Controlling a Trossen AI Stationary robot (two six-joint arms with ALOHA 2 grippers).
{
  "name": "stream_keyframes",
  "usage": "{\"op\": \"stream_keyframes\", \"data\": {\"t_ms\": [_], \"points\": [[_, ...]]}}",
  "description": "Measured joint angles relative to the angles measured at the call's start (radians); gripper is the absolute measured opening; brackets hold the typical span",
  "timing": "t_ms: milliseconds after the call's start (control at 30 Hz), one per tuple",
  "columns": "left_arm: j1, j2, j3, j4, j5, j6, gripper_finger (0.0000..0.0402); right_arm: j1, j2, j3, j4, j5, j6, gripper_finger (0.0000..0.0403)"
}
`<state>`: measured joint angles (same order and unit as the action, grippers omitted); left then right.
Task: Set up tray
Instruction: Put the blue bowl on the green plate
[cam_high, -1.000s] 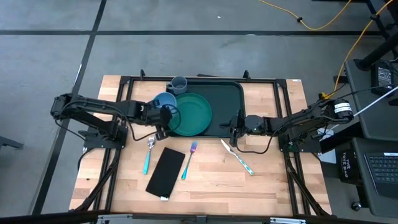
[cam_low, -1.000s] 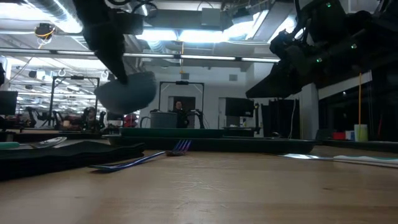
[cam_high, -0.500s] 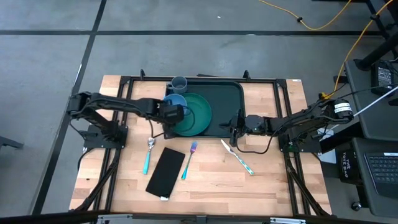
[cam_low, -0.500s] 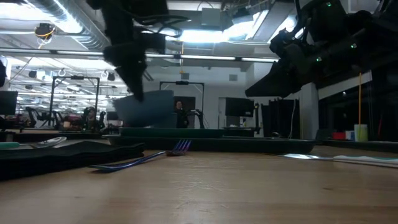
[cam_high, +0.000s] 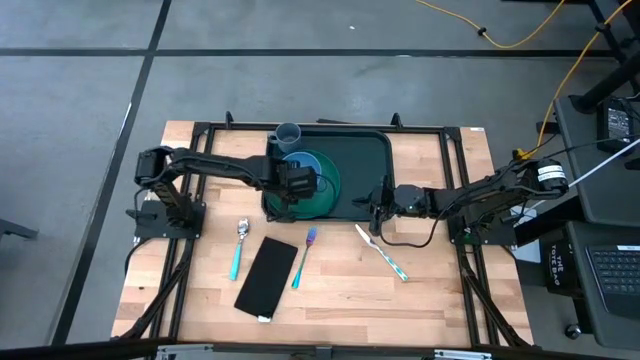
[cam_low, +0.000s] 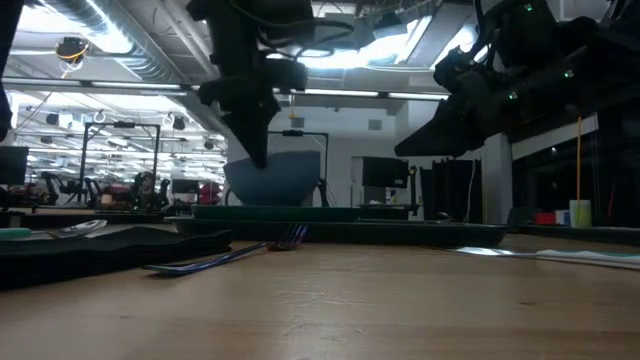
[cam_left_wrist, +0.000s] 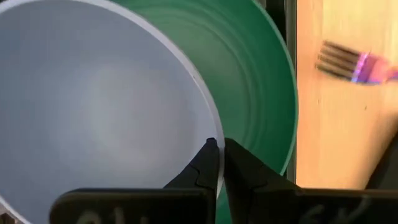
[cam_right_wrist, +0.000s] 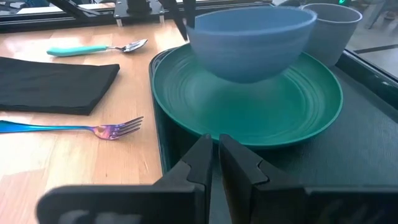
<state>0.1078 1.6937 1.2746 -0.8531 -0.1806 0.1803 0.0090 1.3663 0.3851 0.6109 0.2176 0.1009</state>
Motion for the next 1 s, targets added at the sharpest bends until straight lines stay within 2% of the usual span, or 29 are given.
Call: {"op": "stream_keyframes", "data": {"t_ms": [333, 667, 1000], "points": [[0.006, 0.039, 0.006, -0.012, 0.008, 0.099, 0.0003, 0.000, 0.000, 0.000, -0.004, 0.000, 0.000, 0.0036], [0.033, 0.039, 0.006, -0.011, 0.024, 0.103, 0.0004, 0.000, 0.000, 0.000, -0.004, 0.000, 0.000, 0.0036], [0.034, 0.039, 0.006, -0.007, 0.023, 0.095, 0.0024, 0.000, 0.000, 0.000, -0.004, 0.000, 0.003, 0.0036]]}}
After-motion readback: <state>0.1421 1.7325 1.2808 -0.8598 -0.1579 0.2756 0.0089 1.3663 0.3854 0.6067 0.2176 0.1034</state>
